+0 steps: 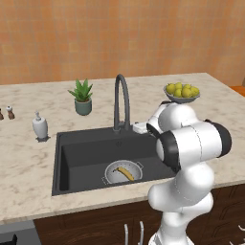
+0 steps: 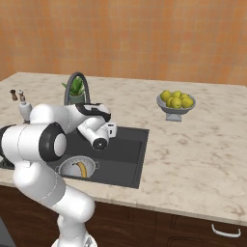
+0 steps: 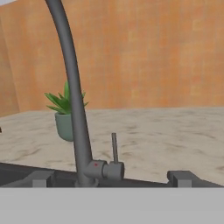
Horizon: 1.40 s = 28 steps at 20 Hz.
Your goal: Put the colander in the sink, put the banana in the colander, and turn on the sink faucet and pour water over the colander.
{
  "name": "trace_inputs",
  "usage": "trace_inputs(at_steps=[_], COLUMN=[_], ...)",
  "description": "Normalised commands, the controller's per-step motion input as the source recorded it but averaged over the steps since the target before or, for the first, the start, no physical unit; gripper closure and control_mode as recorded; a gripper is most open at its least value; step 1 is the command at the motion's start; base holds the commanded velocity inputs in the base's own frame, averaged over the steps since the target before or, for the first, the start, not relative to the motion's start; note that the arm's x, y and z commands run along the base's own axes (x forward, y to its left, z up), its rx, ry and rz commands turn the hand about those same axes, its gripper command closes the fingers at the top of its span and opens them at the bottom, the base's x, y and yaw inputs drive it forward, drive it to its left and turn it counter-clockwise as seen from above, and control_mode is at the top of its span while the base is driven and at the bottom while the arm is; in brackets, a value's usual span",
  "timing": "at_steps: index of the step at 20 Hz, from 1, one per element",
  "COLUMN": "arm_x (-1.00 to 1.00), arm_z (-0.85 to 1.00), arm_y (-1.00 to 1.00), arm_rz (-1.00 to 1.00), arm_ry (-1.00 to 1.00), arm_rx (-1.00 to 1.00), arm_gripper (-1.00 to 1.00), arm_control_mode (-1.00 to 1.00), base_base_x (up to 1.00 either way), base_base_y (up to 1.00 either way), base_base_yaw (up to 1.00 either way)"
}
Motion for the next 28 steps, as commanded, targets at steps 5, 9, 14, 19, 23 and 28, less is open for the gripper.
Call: trace_inputs(at_steps=[5,9,14,19,23,28], arm_x=[0.05,0.18,0.25,0.22,0.17,0.17], arm_z=[-0.01,-0.01,-0.04,-0.05,-0.05,-0.02], arm_y=[0.00,0.00,0.02,0.14,0.13,0.10], arm_rz=[0.00,0.00,0.00,0.00,0.00,0.00], arm_ry=[0.00,0.00,0.00,0.00,0.00,0.00], arm_rx=[0.00,0.00,0.00,0.00,0.00,0.00], arm_gripper=[-1.00,-1.00,-1.00,-1.00,-1.00,-1.00], arm_control_mode=[-1.00,-1.00,-1.00,-1.00,-1.00,-1.00], base_base_x=[0.00,0.00,0.00,0.00,0.00,0.00], base_base_y=[0.00,0.00,0.00,0.00,0.00,0.00], base_base_yaw=[0.00,0.00,0.00,0.00,0.00,0.00])
